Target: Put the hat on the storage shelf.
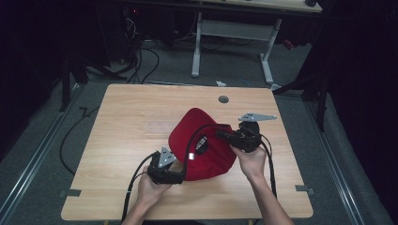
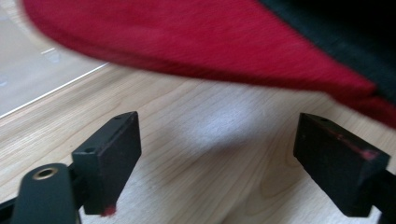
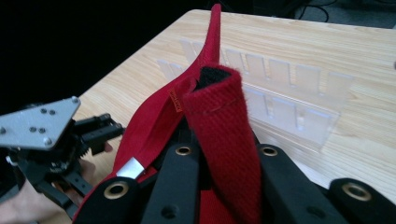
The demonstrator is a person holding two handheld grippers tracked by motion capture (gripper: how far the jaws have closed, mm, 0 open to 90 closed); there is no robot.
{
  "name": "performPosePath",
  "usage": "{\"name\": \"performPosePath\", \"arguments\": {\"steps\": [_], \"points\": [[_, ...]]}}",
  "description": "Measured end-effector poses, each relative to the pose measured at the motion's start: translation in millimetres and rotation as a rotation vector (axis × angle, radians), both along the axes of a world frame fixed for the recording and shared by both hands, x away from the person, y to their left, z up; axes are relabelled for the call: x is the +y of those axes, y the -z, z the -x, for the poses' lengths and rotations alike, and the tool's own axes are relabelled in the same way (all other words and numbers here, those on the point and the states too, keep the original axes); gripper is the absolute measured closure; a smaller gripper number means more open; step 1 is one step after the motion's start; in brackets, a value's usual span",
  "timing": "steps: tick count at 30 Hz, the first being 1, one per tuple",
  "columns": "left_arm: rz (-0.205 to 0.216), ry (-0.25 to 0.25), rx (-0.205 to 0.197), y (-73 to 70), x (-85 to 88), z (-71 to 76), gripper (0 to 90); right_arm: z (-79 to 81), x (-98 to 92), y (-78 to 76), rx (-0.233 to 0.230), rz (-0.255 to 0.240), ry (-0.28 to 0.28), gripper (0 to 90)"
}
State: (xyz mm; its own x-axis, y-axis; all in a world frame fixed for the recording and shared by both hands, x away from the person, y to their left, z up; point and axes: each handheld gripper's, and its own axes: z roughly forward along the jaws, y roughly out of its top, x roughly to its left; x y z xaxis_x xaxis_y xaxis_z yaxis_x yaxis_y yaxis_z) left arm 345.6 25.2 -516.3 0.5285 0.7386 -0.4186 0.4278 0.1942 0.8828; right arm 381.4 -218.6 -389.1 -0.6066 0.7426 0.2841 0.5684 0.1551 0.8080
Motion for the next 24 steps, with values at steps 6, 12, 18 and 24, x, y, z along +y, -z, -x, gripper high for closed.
{"name": "performPosePath", "arguments": {"steps": [6,12,18,24], "points": [[0.015,-0.023,-0.030,-3.9,1.7,1.7,13.0,-2.8,4.3,9.0,0.030,0.020,0.017,85.4],[0.000,-0.036,-0.070,-5.5,9.6,-0.3,10.5,1.8,3.9,16.8,0.025,0.069,0.025,85.2],[-0.022,-0.030,-0.077,-5.0,13.3,1.3,9.7,3.6,3.1,24.3,0.060,0.106,0.017,85.0],[-0.042,-0.010,-0.110,-10.2,12.5,5.3,11.5,4.7,5.1,28.5,0.092,0.138,-0.006,85.0]]}}
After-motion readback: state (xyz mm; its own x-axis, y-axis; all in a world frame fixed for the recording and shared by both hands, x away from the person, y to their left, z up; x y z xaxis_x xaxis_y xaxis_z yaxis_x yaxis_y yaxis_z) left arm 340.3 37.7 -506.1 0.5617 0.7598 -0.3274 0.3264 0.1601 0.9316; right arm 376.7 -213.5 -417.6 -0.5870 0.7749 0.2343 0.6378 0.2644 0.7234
